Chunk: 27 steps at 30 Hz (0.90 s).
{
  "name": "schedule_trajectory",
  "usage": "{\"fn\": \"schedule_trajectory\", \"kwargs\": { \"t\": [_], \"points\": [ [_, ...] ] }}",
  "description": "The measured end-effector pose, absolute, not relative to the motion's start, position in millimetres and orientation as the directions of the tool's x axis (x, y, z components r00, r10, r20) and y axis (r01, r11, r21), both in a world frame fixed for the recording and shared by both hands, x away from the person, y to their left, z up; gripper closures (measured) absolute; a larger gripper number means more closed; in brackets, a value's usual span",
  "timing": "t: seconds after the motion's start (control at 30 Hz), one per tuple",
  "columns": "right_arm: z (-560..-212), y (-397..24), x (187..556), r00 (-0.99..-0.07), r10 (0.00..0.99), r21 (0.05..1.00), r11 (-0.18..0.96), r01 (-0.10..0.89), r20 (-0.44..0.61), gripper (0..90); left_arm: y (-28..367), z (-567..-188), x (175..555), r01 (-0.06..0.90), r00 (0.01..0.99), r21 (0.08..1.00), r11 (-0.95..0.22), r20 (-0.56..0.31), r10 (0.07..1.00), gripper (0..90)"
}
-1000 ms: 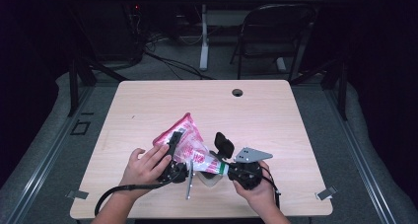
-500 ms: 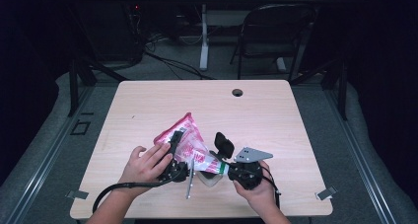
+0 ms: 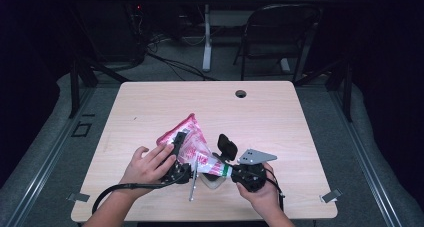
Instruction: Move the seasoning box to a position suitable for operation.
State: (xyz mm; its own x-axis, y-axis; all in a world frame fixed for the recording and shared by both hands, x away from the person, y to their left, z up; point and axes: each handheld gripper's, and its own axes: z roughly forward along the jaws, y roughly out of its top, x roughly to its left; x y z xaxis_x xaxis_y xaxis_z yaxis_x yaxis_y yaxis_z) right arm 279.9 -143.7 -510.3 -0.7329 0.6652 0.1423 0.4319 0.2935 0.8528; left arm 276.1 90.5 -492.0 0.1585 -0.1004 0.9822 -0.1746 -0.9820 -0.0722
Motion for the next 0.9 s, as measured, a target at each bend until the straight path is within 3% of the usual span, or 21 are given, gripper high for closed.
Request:
{"fn": "schedule_trajectory", "kwargs": {
  "t": [0.9],
  "points": [
    [-508.4,-146.0,280.8,-0.729,0.665,0.853,0.274,0.444,0.165,90.0,87.3,-488.8,275.5,-0.175,0.147,-0.103,-0.979,0.981,-0.129,62.6]
  ]
}}
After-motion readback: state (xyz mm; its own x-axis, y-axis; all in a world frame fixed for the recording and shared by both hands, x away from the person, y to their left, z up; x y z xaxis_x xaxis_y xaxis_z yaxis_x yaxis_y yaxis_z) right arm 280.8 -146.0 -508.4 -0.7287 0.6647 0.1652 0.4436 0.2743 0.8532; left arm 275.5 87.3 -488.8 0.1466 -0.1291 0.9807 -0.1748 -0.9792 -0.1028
